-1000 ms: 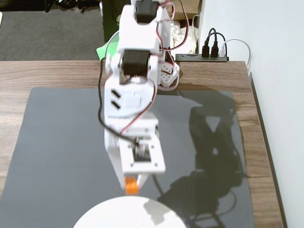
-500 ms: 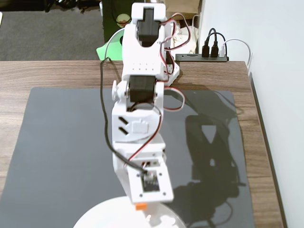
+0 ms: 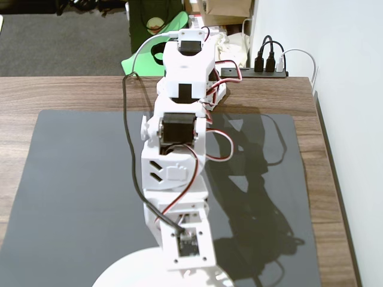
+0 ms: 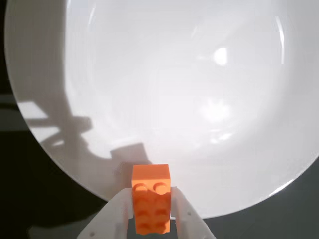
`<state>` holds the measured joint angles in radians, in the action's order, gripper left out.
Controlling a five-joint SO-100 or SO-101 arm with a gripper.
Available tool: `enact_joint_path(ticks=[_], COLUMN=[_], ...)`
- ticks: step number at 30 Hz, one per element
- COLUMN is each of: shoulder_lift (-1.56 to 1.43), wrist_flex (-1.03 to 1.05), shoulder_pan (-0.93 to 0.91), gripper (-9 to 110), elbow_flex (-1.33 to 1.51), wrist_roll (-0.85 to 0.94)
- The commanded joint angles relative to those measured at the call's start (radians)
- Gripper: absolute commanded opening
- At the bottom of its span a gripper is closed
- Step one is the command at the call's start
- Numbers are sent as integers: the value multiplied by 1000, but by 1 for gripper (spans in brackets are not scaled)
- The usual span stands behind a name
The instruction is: Grasp a lego block and put it on the plate.
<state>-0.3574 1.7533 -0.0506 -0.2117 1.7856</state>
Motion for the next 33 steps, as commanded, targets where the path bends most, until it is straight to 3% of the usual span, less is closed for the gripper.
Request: enact_joint_path(ticks=[1, 18, 33], shoulder_lift=[-5, -58, -156], wrist_flex=[28, -6, -104], shoulder_pan=[-6, -23, -21], gripper=[5, 7, 7], elbow_flex=[-94, -86, 126], wrist_roll=[-8, -54, -112])
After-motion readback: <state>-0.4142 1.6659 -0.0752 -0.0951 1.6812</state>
